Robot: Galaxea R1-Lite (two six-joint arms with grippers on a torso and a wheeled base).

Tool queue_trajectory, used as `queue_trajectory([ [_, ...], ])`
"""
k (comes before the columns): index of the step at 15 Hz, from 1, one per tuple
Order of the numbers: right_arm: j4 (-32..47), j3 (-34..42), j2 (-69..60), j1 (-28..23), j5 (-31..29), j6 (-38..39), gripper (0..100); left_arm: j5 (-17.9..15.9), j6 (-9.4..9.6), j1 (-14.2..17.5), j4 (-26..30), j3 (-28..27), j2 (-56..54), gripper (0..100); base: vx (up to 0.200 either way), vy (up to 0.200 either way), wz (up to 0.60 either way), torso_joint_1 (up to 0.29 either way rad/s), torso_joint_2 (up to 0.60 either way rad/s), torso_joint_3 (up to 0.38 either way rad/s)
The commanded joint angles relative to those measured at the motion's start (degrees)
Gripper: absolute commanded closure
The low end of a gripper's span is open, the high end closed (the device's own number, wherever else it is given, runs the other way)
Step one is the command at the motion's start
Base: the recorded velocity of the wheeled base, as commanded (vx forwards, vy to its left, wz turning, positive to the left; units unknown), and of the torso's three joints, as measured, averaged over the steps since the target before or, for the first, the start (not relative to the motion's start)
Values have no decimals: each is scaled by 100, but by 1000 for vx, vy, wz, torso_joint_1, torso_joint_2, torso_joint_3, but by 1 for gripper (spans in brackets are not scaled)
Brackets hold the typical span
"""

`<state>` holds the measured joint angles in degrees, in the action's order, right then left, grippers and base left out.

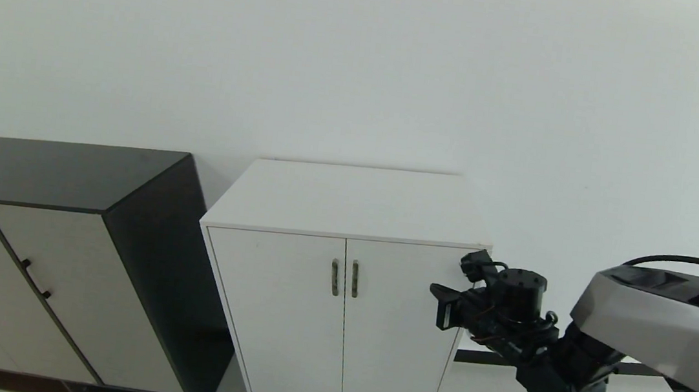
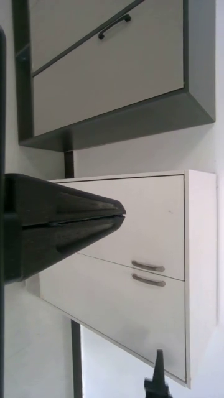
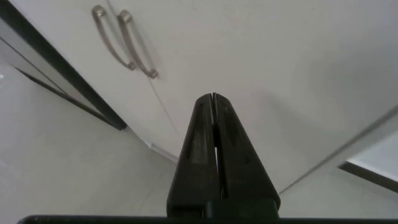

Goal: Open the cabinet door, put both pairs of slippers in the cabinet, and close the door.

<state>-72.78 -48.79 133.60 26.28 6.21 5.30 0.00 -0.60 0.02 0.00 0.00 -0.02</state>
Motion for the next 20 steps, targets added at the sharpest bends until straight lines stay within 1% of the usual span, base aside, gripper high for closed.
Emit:
queue_trajectory([
  [1, -509, 1293, -1169, -176, -67, -21, 100, 0, -2, 6, 0, 0, 2, 100, 0, 0, 0, 0, 0, 0],
  [2, -659, 1636, -1380, -299, -84, -29, 100, 0, -2, 6, 0, 0, 2, 100, 0, 0, 0, 0, 0, 0],
  [3, -870, 2110, -1679, -563, -84, -56, 100, 0, -2, -2, 0, 0, 2, 100, 0, 0, 0, 0, 0, 0],
  [5, -975, 2804, -2110, -950, -84, -161, 100, 0, -11, 6, 0, 0, 2, 100, 0, 0, 0, 0, 0, 0],
  [6, -1002, 3033, -2215, -1037, -84, -223, 100, 0, -11, 6, 0, 0, 2, 100, 0, 0, 0, 0, 0, 0],
  [7, -1221, 3648, -2426, -1213, -84, -390, 100, 0, -11, -2, 0, 0, 2, 100, 0, 0, 0, 0, 0, 0],
  [8, -1415, 3991, -2505, -1310, -84, -478, 100, 0, -2, 6, 0, 0, 2, 100, 0, 0, 0, 0, 0, 0],
  [9, -1722, 4527, -2628, -1459, -76, -609, 100, 0, -11, 6, 0, 0, 2, 100, 0, 0, 0, 0, 0, 0],
  [10, -1722, 4879, -2751, -1600, -76, -636, 100, -9, -11, 6, 0, 0, 2, 100, 0, 0, 0, 0, 0, 0],
  [11, -1546, 4879, -3041, -1741, -120, -627, 100, -9, -11, 6, 0, 0, 2, 100, 0, 0, 0, 0, 0, 0],
  [12, -966, 4879, -3577, -2057, -102, -645, 100, 0, -46, 6, 0, 0, 2, 100, 0, 0, 0, 0, 0, 0],
  [13, -386, 4879, -4114, -2110, -84, -645, 100, -9, -90, 6, 0, 0, 2, 100, 0, 0, 0, 0, 0, 0],
  [16, 2593, 4879, -6636, -2189, -76, -618, 100, -9, -90, 6, 0, 0, 2, 100, 0, 0, 0, 0, 0, 0],
  [17, 3041, 4879, -7014, -2198, -67, -609, 100, -9, -90, 6, 0, 0, 2, 100, 0, 0, 0, 0, 0, 0],
  [18, 3745, 4879, -7612, -2198, -58, -592, 100, -9, -90, 6, 0, 0, 2, 100, 0, 0, 0, 0, 0, 0],
  [19, 4650, 4879, -8491, -2206, -58, -548, 100, -9, -90, 6, 0, 0, 2, 100, 0, 0, 0, 0, 0, 0],
  [20, 5045, 4879, -8886, -2206, -67, -398, 100, -9, -90, -2, 0, 0, 2, 100, 0, 0, 0, 0, 0, 0],
])
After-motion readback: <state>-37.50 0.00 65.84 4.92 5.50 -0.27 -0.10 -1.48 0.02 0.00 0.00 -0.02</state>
